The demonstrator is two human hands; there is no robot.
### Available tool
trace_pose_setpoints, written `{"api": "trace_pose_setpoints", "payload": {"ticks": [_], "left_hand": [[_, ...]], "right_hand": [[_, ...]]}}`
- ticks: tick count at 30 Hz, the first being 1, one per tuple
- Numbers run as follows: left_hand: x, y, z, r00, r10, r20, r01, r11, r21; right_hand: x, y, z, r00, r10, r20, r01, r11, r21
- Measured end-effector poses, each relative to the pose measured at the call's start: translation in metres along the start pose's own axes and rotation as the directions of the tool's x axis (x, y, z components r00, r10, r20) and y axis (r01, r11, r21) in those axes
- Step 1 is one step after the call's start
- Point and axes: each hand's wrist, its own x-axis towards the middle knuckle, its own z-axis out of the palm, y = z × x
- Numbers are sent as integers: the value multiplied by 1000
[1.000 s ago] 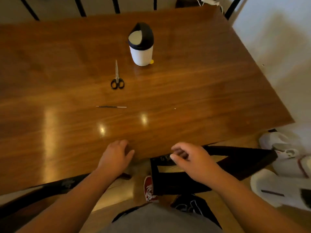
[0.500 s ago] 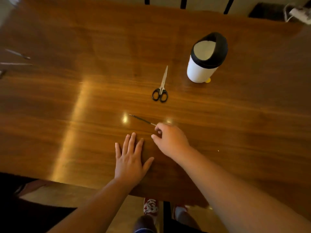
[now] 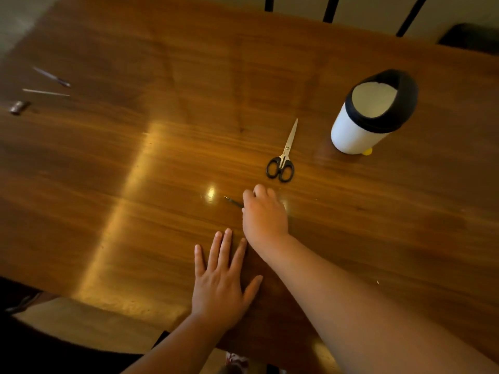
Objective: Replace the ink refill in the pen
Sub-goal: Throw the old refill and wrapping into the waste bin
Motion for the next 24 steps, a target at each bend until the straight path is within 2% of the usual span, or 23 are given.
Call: {"api": "trace_pose_setpoints", "payload": {"ticks": [6, 9, 12, 15, 19, 24], "left_hand": [[0, 0, 0, 1000, 4, -5, -4, 1000, 0], [-1, 2, -2, 1000, 8, -18, -8, 1000, 7], [-1, 1, -1, 999, 24, -40, -23, 1000, 11], [-1, 0, 1, 998, 36, -53, -36, 999, 11], [-4, -2, 2, 997, 40, -64, -39, 999, 5], [-41, 2, 1, 999, 32, -40, -33, 999, -18]], "right_hand": [[4, -3, 1, 999, 51, 15, -49, 993, -110], [2, -3, -1, 996, 83, 23, -81, 994, -75], [-9, 4, -4, 991, 135, 15, -136, 988, 79], [-29, 11, -9, 971, 232, 51, -235, 913, 334], [-68, 22, -14, 969, 242, 58, -244, 879, 410], [-142, 37, -34, 895, 321, 309, -446, 661, 604]]}}
